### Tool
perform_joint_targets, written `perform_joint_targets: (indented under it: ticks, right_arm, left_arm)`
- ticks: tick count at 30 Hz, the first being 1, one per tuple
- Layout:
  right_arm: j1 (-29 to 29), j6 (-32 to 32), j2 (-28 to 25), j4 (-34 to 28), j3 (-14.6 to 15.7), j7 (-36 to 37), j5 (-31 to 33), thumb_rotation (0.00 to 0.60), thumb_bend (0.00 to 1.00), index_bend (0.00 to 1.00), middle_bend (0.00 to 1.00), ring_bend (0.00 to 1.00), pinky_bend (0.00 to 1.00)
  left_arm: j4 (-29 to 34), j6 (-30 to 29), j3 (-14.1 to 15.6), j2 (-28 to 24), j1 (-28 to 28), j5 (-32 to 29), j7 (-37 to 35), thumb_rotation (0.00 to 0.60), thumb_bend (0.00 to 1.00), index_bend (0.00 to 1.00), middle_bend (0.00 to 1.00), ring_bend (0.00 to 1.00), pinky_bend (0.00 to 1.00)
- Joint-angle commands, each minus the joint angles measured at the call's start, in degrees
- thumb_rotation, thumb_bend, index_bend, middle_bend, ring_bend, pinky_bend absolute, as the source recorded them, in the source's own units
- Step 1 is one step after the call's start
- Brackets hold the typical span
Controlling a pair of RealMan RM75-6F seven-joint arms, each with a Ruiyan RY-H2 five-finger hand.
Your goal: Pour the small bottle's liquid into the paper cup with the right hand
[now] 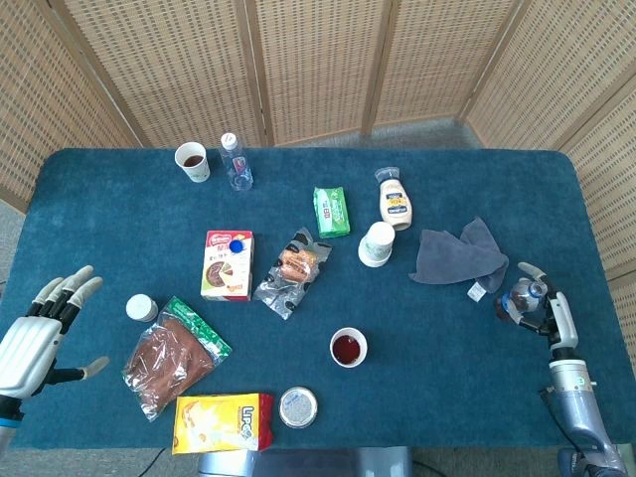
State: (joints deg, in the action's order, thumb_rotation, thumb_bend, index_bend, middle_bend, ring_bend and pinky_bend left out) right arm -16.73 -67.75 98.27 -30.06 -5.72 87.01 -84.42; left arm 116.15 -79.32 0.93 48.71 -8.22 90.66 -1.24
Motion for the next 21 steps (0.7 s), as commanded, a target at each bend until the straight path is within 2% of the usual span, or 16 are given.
perform_joint_targets:
  ticks: [1, 6, 11, 13, 18, 21]
  right_arm:
    - [0.0, -0.3, 0.1, 0.3, 0.2, 0.2, -0.2, 0.600, 0.53, 0.13, 0.10, 0.00, 0.10]
    - [0.1, -1.0, 0.3, 1.0, 0.7, 0.9, -0.7, 0.600, 0.47, 0.07, 0.01, 0.00, 0.03]
    - [0.4, -1.6, 0.2, 1.7, 1.6, 1.6, -1.5, 0.600, 0.39, 0.02, 0.00, 0.00, 0.00]
    - [0.4, -1.7, 0.1, 1.9, 2.2, 1.8, -2.2, 0.600, 0.33, 0.00, 0.00, 0.00, 0.00]
    - [0.2, -2.0, 0.2, 2.7, 3.2, 1.2, -3.1, 0.600, 0.09, 0.00, 0.00, 0.00, 0.00]
    - [0.1, -2.0, 0.1, 2.7, 3.5, 0.9, -3.3, 0.600, 0.00, 0.00, 0.00, 0.00, 0.00]
  left_arm:
    - [-0.1, -0.1, 0.0, 0.0, 0.0, 0.0, -0.1, 0.600, 0.15, 0.00, 0.00, 0.00, 0.00]
    - [-0.1, 0.0, 0.0, -0.1, 0.0, 0.0, -0.2, 0.600, 0.15, 0.00, 0.00, 0.00, 0.00]
    - [-0.1, -0.1, -0.1, -0.1, 0.0, -0.1, -0.3, 0.600, 0.15, 0.00, 0.00, 0.00, 0.00]
    - [-0.1, -0.1, 0.0, -0.1, 0.0, 0.0, -0.3, 0.600, 0.15, 0.00, 0.00, 0.00, 0.00]
    - [-0.1, -0.2, 0.0, -0.2, 0.1, 0.2, -0.4, 0.600, 0.15, 0.00, 0.00, 0.00, 0.00]
    - [-0.2, -0.3, 0.0, -0.2, 0.1, 0.2, -0.5, 0.600, 0.15, 0.00, 0.00, 0.00, 0.00]
